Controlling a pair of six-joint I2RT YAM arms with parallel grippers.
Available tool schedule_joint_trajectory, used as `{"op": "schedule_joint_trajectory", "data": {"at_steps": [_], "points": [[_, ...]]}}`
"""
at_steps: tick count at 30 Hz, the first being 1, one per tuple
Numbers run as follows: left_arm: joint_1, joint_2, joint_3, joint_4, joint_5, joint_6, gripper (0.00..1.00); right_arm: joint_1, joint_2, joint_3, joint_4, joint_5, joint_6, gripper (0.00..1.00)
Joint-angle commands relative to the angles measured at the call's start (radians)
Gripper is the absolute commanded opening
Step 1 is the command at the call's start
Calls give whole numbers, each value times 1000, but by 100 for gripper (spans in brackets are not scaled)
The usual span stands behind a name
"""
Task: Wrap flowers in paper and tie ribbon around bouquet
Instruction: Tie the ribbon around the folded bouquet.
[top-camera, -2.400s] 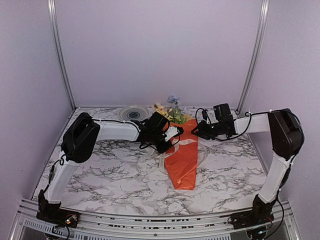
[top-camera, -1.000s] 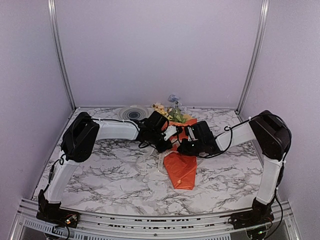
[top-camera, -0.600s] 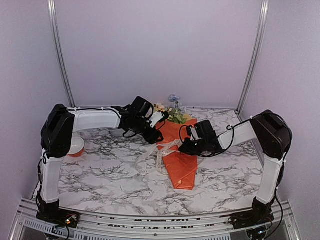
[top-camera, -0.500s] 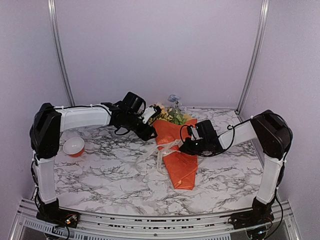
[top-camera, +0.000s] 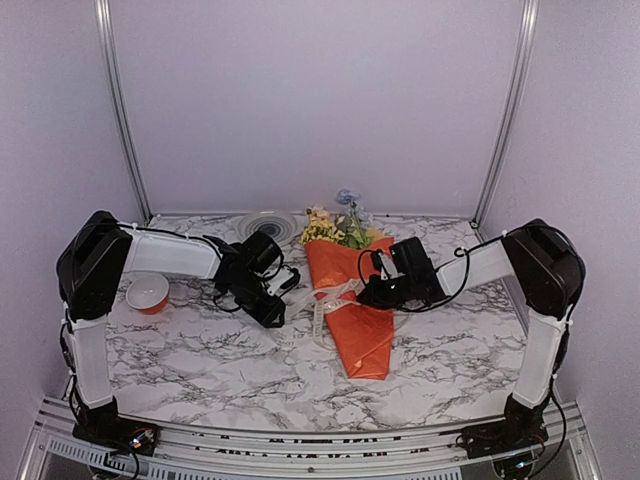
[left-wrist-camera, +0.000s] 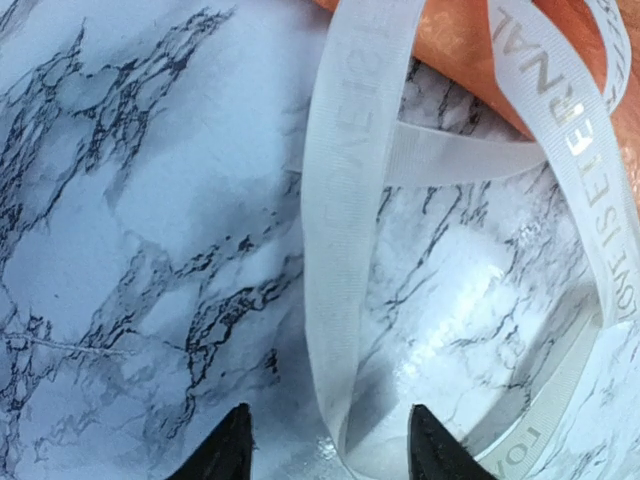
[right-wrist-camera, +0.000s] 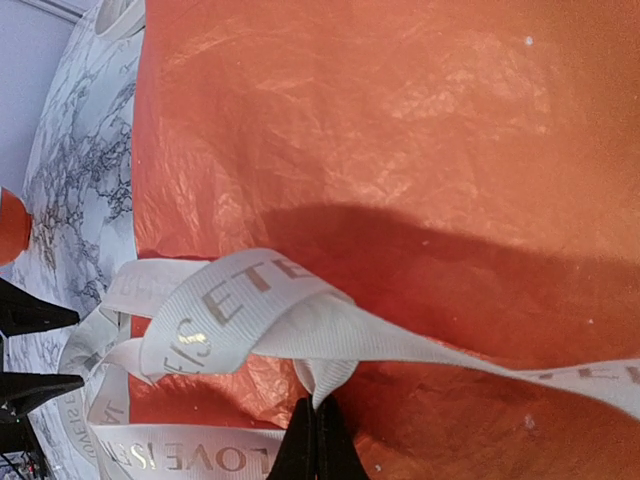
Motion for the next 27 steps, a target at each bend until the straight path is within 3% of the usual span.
{"op": "schedule_joint_trajectory", "data": {"at_steps": [1,3,4,15,27], "points": [[-20,54,6,-90,-28,12,23,-13,-39,45,-64,-18,-35,0],[-17,53,-8,-89,-38,29,3,-31,-54,55,-94,-49,-49,0],[-12,54,-9,-85,-56,29,0,-47,-60,58,-112,-81,-56,0],[40,1,-41,-4,-361,10,0,-157,-166,12,-342,-244,-198,0],[141,-75,-149,23,-485,-2,0,-427,-295,-130,-391,-414,-238,0]]}}
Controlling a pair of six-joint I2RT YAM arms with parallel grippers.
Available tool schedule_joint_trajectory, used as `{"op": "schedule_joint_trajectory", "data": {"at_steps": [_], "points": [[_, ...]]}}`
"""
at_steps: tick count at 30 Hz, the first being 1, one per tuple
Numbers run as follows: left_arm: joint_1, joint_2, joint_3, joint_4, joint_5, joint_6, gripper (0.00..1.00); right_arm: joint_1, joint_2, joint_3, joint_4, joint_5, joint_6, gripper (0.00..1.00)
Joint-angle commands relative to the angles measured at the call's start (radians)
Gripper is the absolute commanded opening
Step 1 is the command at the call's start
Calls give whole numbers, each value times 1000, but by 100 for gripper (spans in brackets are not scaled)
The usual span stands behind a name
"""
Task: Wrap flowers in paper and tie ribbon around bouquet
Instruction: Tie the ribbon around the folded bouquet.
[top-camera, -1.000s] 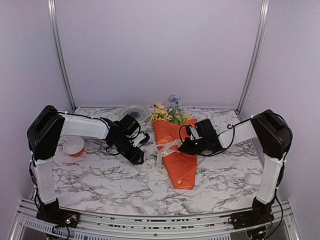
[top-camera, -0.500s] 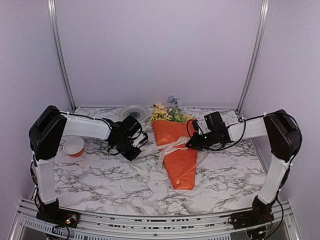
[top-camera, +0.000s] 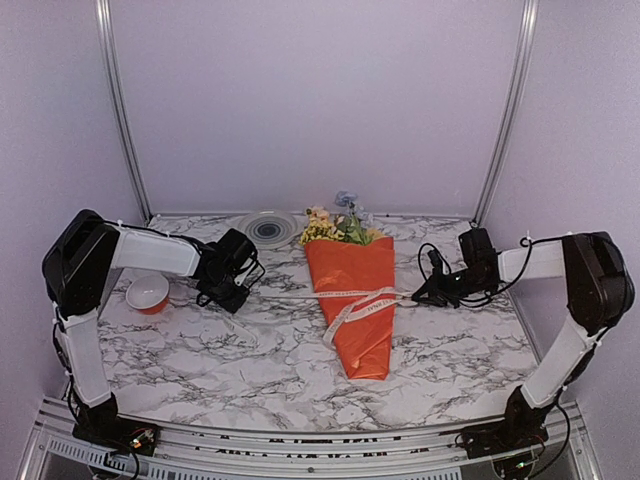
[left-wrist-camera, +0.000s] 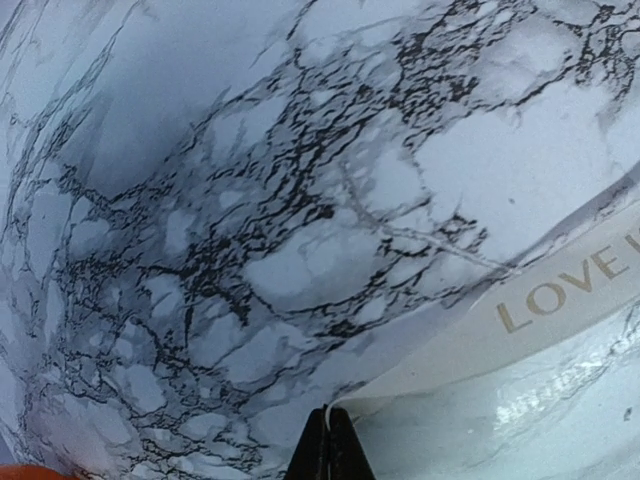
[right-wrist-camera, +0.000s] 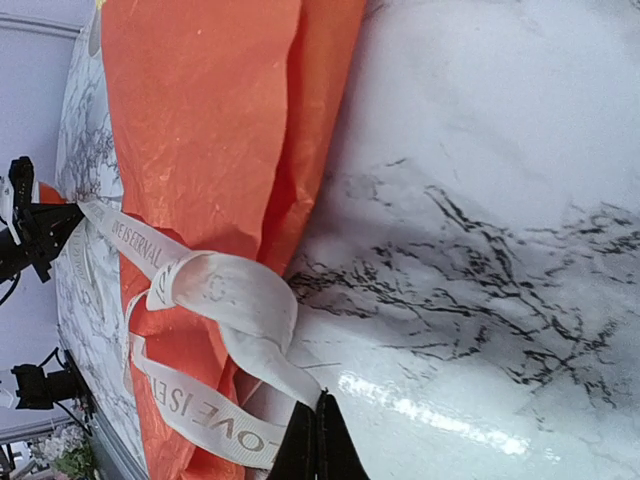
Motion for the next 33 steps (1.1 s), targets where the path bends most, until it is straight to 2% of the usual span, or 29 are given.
{"op": "schedule_joint_trajectory", "data": {"at_steps": [1,6,11,18,33], "points": [[34,-33,-46,-30,-66,-11,0,-90,-48,-36,-9,-123,-21,0],[56,-52,-65,-31,-88,-12,0,-178,-63,-60,-41,-124,-51,0],[76,-80,-87,-32,-121,-15,0,-320,-130,-133,39,-74,4,0],[113,-132,-142,-33,-228,-54,0,-431,-211,-229,150,16,75,0],[175,-217,-208,-15,-428,-46,0,-649,-165,-296,267,37,115,0]]}}
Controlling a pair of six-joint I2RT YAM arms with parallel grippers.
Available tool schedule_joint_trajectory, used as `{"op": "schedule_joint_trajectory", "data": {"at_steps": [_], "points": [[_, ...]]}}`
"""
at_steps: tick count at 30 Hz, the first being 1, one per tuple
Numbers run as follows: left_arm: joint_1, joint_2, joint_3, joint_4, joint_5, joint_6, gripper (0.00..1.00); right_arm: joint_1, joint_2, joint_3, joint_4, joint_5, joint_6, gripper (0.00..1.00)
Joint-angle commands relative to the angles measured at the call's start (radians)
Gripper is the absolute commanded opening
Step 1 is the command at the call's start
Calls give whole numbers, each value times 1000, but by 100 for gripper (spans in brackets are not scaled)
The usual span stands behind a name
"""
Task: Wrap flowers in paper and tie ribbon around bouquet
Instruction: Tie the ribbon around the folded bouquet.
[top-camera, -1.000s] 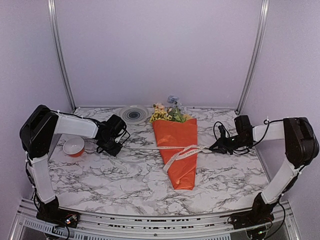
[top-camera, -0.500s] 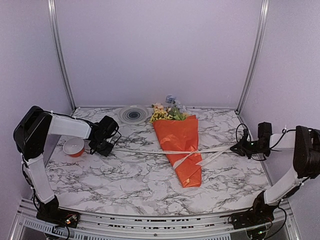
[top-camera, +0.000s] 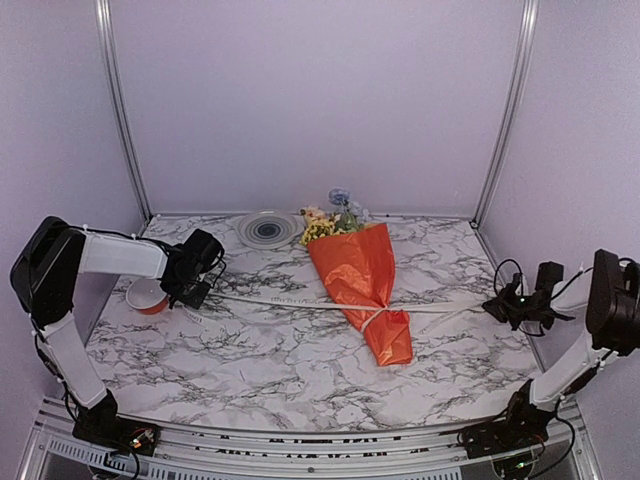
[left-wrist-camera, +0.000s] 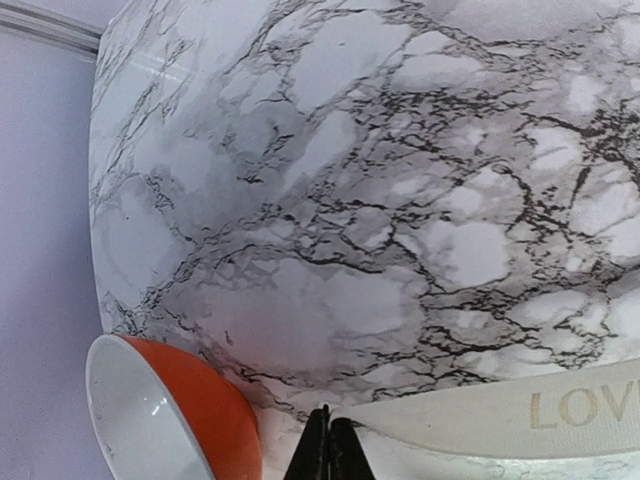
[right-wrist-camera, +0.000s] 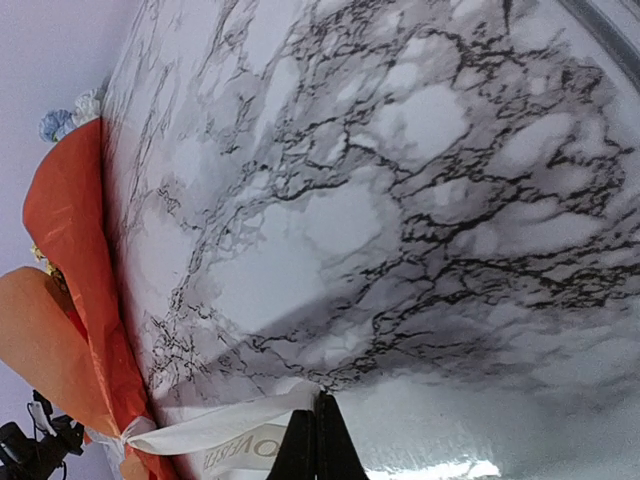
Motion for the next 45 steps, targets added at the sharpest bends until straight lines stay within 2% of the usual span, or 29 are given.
{"op": "schedule_joint_trajectory", "data": {"at_steps": [1,11,20,28,31,33,36,38,40,41,42,43,45], "points": [[57,-39,-12,-15,-141,-2,0,-59,-15,4,64,82,14,0],[135,-78,-21,-7,-249,15,0,-174,-95,-44,88,165,53,0],[178,-69,-24,-12,-292,26,0,-199,-67,-56,106,185,60,0],[195,-106,-28,-4,-255,18,0,-220,-84,-61,106,176,57,0],[195,-117,-24,6,-177,16,0,-196,-102,-69,131,127,56,0],[182,-137,-21,31,-75,23,0,-106,-146,-46,108,132,17,0],[125,-184,-6,77,129,62,0,105,-233,25,61,120,-68,0],[47,-211,11,114,249,89,0,240,-283,75,50,88,-103,0],[-45,-209,39,139,310,146,1,394,-313,142,36,58,-145,0],[-89,-196,59,139,340,188,13,475,-314,180,18,54,-181,0],[-140,-185,78,137,378,243,31,556,-309,226,-8,52,-226,0],[-197,-177,87,147,398,285,43,631,-305,272,-32,46,-255,0],[-293,-161,105,212,475,334,54,752,-292,361,-47,31,-279,0]]}}
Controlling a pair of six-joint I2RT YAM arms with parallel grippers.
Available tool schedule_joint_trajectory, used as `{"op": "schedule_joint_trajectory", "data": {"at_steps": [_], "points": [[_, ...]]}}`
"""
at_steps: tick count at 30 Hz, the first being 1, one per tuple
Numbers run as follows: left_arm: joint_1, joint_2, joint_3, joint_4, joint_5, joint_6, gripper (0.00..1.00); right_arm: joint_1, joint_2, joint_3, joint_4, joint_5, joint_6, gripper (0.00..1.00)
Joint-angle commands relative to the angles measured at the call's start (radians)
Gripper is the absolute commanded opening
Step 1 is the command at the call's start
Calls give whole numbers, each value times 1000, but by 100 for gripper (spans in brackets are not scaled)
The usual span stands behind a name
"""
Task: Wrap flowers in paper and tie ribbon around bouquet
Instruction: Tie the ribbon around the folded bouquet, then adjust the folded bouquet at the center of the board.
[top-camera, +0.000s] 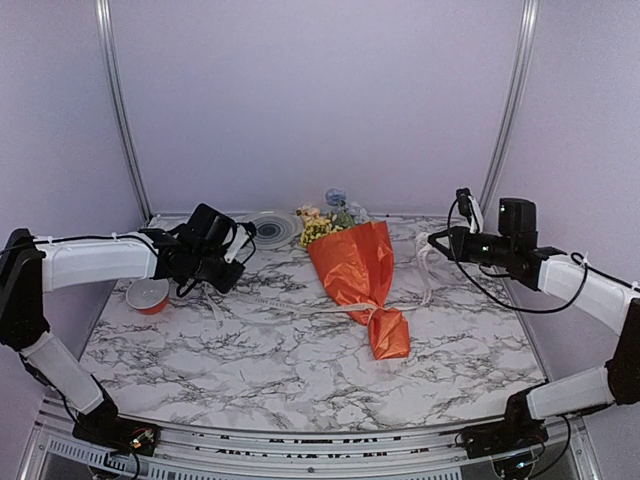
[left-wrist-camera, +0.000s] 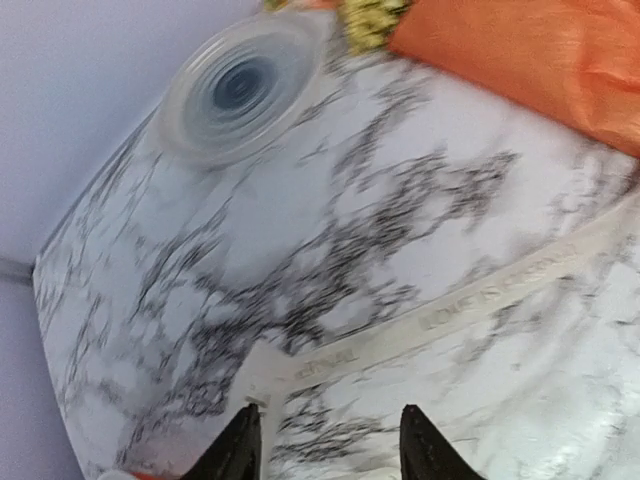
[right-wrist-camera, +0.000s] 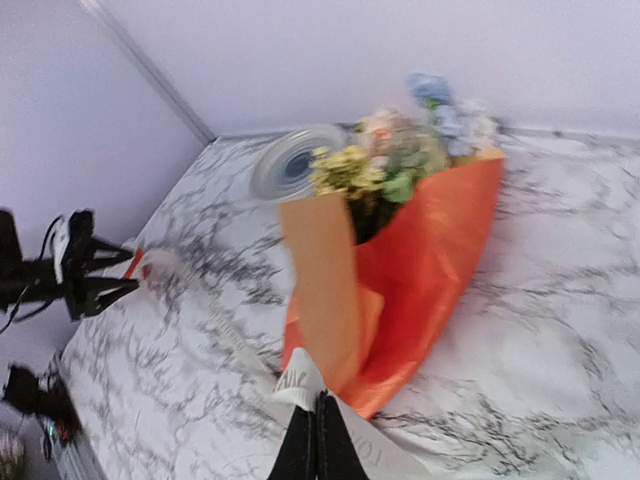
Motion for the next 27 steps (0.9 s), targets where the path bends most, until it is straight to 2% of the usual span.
{"op": "schedule_joint_trajectory", "data": {"at_steps": [1,4,8,10,13,17,22,25,27], "points": [[-191,29,61,137,285,181,57,256,10,177,-51,-44,-125,0],[-314,99,110,252,404,264,59,285,40,252,-11,-77,-71,0],[-446,251,206,343,408,414,61,289,71,288,86,-114,8,0],[-480,322,256,368,408,454,66,291,90,308,93,-106,24,0],[-514,411,323,421,402,503,79,294,109,320,117,-107,50,0],[-533,528,456,449,360,537,83,309,137,317,158,-122,77,0],[-533,719,699,367,259,455,69,323,151,329,163,-105,83,0],[-533,821,841,194,263,417,71,324,153,346,152,-93,83,0],[-533,849,868,102,315,390,72,324,153,360,141,-87,78,0]]}}
